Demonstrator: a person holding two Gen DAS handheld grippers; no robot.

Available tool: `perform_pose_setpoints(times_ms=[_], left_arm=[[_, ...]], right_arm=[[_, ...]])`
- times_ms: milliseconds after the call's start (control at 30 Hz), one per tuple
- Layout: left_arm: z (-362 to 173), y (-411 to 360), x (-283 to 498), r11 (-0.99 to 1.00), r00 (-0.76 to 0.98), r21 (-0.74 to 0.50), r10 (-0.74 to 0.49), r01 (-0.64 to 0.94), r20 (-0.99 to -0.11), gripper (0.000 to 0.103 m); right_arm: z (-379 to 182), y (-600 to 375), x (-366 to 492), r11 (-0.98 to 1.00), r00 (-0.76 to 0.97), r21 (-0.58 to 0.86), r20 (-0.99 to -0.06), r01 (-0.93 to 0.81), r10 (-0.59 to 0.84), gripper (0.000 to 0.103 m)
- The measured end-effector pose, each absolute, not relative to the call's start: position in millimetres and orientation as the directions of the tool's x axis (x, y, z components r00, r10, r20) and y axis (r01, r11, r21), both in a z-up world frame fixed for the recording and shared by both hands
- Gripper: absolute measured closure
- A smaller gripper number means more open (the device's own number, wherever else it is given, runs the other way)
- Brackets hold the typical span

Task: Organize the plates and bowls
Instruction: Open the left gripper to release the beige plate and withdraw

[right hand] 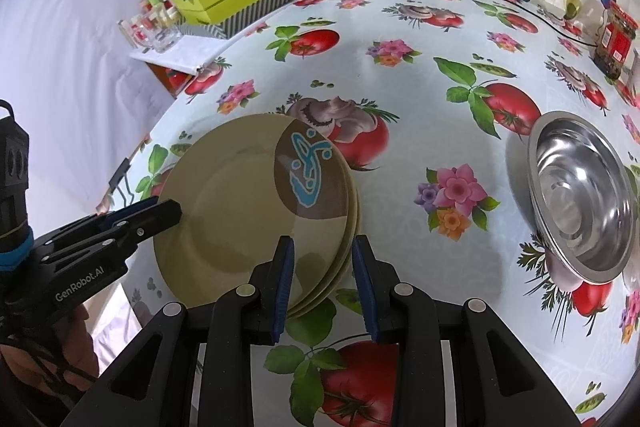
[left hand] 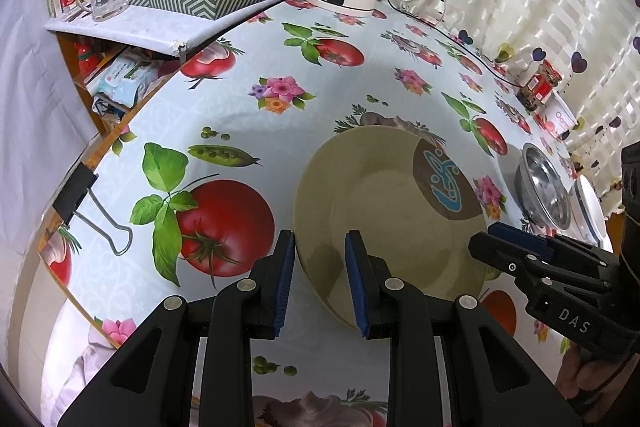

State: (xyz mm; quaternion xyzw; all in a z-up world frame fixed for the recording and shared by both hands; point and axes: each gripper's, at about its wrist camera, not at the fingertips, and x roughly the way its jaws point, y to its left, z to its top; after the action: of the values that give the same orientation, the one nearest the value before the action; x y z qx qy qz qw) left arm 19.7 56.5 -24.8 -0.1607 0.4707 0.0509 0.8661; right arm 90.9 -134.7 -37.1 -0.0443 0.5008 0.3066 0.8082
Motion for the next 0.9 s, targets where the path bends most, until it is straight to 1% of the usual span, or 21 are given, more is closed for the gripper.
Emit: perform_pose_setpoints(times_ms=[633, 800, 900], left_arm=[[-18.0, 50.7, 20.4, 0.955, 0.569, -0.183, -0.020, -0.232, -0.822, 0.077], [-19.2, 51.1, 21.1, 0.955, 0.567, -0.183, -0.019, -0.233, -0.823, 0.077], [-19.4, 51.2, 21.6, 0.955, 0.567, -0.183, -0.018, -0.235, -0.824, 0.077]], right_arm=[[-35.1, -137.7, 88.9, 0.806, 0.325, 0.233, -0.827, -0.545, 0.458, 0.073], [-33.9, -137.0, 87.5, 0.808, 0.344, 0.210, -0.825, -0.550, 0.449, 0.073], [-34.9, -137.6, 89.1, 0.810, 0.339, 0.222, -0.825, -0.542, 0.453, 0.073]])
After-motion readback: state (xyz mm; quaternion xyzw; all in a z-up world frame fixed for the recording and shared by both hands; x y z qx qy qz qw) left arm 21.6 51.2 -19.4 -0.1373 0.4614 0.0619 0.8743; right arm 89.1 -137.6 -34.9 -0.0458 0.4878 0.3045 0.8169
